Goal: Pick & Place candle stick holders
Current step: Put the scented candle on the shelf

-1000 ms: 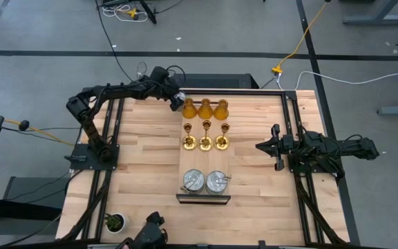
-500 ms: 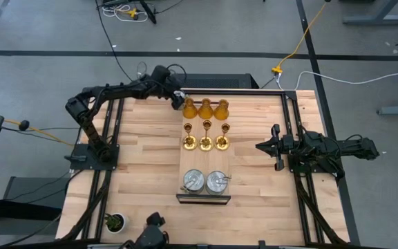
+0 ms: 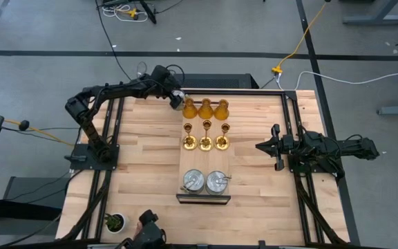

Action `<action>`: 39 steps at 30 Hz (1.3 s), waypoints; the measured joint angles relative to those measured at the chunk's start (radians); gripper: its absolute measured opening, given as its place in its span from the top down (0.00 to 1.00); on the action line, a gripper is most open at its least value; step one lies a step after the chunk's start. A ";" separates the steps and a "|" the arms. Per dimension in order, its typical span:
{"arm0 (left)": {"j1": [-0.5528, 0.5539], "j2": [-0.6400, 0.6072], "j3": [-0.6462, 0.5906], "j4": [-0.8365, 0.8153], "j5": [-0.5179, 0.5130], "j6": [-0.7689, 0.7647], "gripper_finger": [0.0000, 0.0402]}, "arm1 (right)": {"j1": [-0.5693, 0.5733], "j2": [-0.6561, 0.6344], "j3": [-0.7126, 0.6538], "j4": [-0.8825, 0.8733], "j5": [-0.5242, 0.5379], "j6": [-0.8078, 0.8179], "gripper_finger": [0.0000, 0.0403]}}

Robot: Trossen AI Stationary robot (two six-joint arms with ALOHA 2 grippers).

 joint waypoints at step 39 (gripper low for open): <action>0.030 0.007 -0.023 0.007 -0.012 -0.026 0.05 | 0.000 0.000 0.000 0.000 0.000 0.000 0.93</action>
